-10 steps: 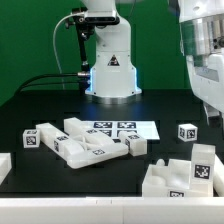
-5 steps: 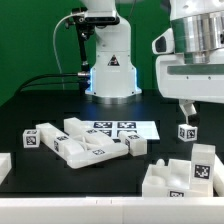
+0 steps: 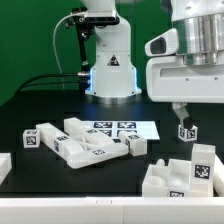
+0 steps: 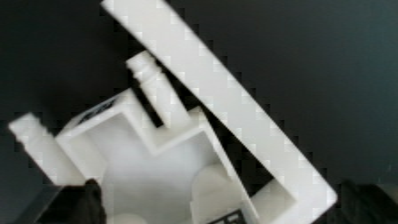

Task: Assemble chair

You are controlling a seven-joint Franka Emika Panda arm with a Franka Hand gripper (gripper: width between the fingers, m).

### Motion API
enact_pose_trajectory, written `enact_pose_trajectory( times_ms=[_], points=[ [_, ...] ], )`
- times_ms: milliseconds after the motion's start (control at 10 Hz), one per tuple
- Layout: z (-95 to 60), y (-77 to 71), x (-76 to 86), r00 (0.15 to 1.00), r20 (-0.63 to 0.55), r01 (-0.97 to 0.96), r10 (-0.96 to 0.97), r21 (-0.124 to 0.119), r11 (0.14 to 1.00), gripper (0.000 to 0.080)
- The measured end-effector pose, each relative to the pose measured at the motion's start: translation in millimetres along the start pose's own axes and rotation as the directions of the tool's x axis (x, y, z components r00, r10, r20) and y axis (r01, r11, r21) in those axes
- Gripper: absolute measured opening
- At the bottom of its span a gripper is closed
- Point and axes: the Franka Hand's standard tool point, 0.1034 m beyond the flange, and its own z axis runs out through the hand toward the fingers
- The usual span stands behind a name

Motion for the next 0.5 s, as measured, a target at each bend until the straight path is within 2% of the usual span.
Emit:
enact_pose_trajectory(
  times_ms=[200, 500],
  points=[
    [1.4, 13.5, 0.1, 0.981, 0.012, 0.192, -0.192, -0.020, 0.981, 0.0649],
    [1.7, 16.9, 2.7, 0.927, 0.012, 0.374, -0.374, -0.033, 0.927, 0.0649]
  ],
)
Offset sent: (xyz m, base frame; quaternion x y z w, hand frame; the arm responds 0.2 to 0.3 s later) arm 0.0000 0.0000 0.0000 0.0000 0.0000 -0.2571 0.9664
